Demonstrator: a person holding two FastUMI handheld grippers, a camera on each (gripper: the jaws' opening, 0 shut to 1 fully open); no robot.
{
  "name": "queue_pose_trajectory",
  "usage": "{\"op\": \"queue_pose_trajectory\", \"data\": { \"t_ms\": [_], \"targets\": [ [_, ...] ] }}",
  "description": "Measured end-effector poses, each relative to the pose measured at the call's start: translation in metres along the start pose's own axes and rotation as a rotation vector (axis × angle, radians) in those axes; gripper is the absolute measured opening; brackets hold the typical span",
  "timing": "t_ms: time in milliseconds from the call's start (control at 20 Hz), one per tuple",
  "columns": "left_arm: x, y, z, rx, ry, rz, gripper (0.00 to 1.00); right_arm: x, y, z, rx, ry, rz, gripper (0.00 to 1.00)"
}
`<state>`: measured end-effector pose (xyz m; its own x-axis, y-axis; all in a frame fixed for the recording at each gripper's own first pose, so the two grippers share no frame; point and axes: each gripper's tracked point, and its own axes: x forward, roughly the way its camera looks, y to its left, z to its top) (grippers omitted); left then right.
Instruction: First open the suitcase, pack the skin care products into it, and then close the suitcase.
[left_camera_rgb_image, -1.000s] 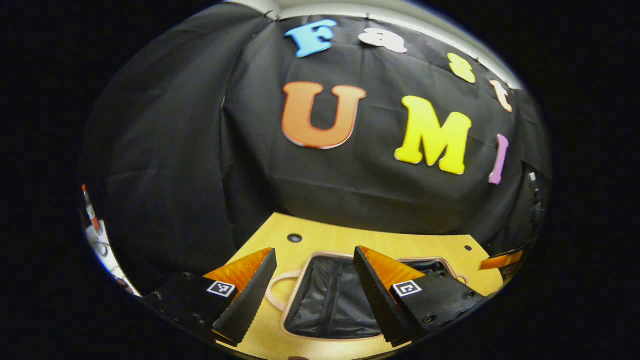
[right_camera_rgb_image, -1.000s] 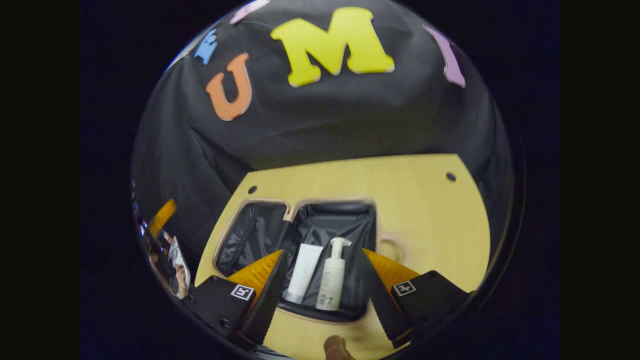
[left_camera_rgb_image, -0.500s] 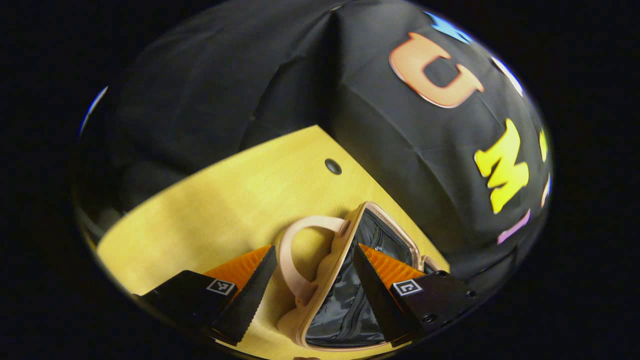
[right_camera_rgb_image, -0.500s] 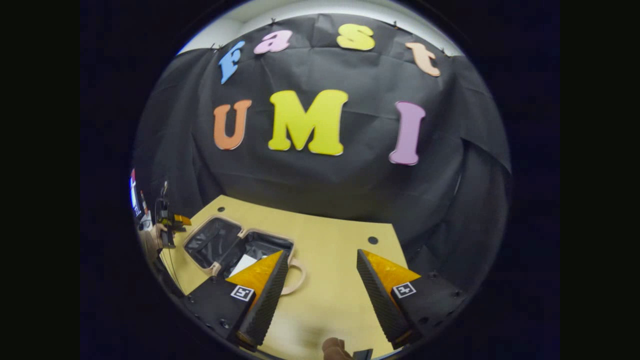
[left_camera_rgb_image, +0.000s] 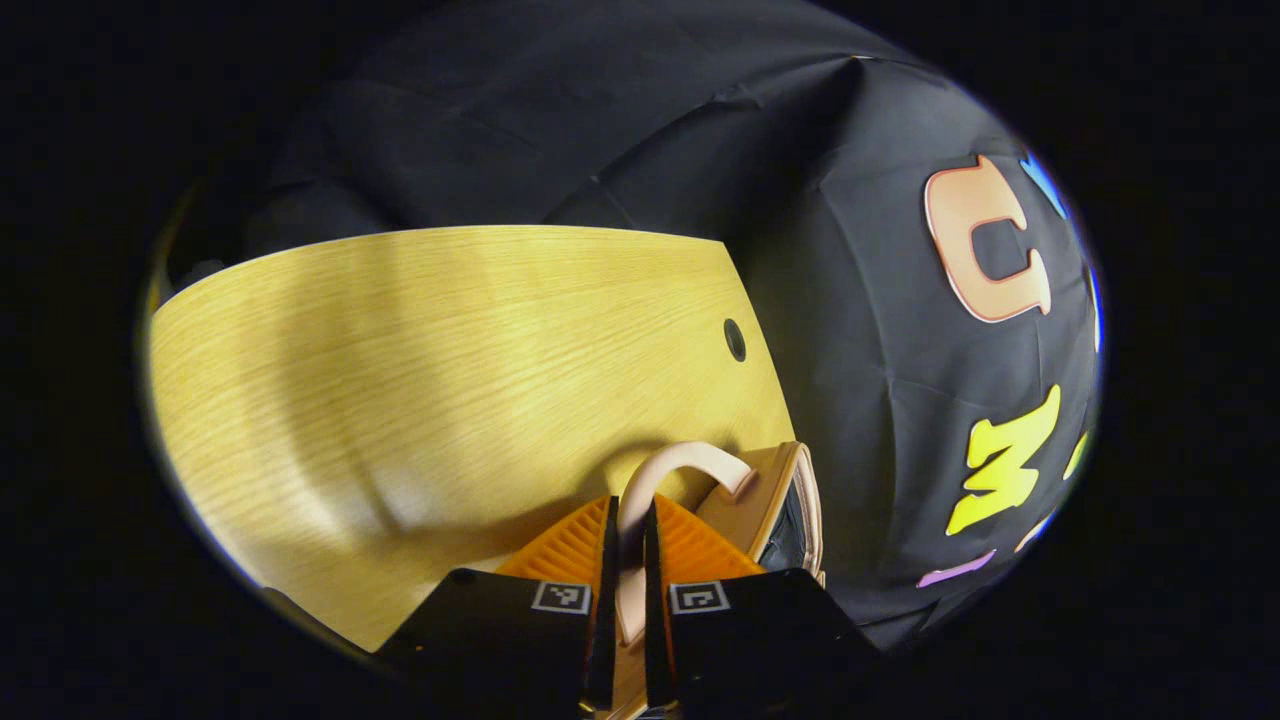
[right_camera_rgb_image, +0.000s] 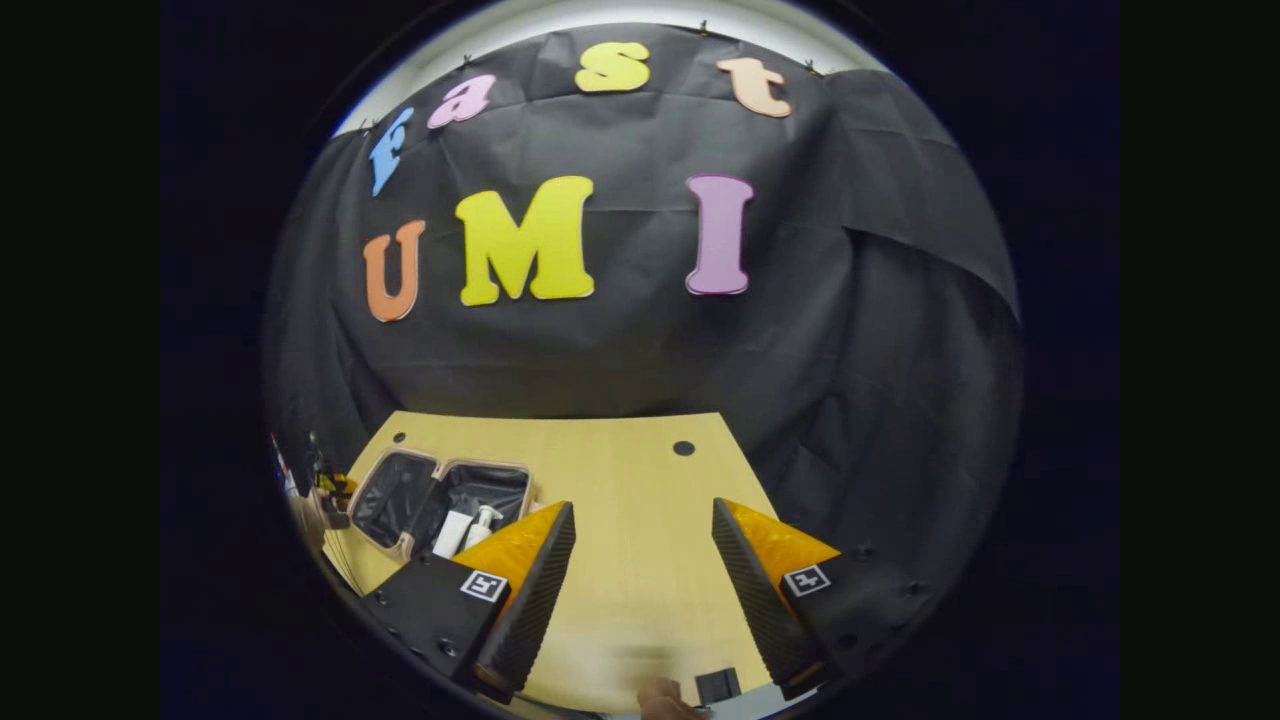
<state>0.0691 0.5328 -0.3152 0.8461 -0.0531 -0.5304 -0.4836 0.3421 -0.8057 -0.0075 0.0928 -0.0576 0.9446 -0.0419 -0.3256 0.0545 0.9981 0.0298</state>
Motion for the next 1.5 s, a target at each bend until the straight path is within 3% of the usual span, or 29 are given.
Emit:
{"op": "queue_pose_trajectory", "data": {
  "t_ms": [300, 350, 550, 700, 1000, 1150, 1500],
  "targets": [
    [-0.025, -0.032, 0.011, 0.111, -0.051, -0.031, 0.03, -0.009, -0.028, 0.01, 0.048, -0.045, -0.029, 0.77],
    [-0.033, -0.043, 0.015, 0.14, -0.073, -0.034, 0.03, -0.011, -0.03, 0.013, 0.036, -0.058, -0.029, 0.81],
    [-0.069, -0.105, 0.016, 0.325, -0.142, -0.051, 0.03, -0.017, -0.034, 0.026, -0.027, -0.111, 0.003, 0.81],
    [-0.1, -0.167, 0.006, 0.453, -0.199, -0.121, 0.03, -0.017, -0.039, 0.035, -0.022, -0.134, 0.043, 0.81],
    [-0.147, -0.275, -0.08, 0.754, -0.253, -0.259, 0.03, -0.019, -0.054, 0.04, -0.01, -0.17, 0.104, 0.81],
    [-0.154, -0.307, -0.133, 0.863, -0.241, -0.308, 0.03, -0.022, -0.049, 0.04, -0.044, -0.185, 0.148, 0.78],
    [-0.148, -0.341, -0.245, 0.898, -0.131, -0.405, 0.03, -0.03, -0.04, 0.03, -0.098, -0.187, 0.243, 0.81]
  ]
}}
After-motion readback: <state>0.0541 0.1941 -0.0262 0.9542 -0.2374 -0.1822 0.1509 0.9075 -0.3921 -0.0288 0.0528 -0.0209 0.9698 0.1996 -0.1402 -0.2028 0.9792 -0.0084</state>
